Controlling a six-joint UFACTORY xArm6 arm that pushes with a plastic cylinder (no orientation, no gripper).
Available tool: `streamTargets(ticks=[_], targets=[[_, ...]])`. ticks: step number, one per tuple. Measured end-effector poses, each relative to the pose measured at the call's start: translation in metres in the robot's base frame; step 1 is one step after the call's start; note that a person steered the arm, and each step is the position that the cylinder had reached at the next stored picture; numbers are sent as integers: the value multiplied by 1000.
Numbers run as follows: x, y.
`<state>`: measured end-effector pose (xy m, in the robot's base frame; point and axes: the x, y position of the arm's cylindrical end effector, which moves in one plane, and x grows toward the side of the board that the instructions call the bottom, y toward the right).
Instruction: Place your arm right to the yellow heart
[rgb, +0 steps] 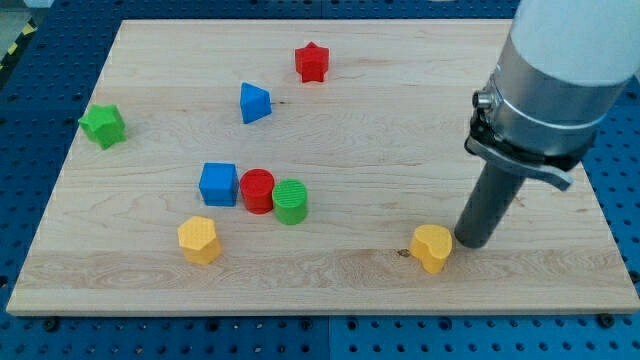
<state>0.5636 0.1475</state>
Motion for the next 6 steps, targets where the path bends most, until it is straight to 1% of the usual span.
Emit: streamTargets(ticks=[1,2,4,5,6], targets=[[23,-1],[11,-2],[-32,-1],[-27,-1],[-9,5]])
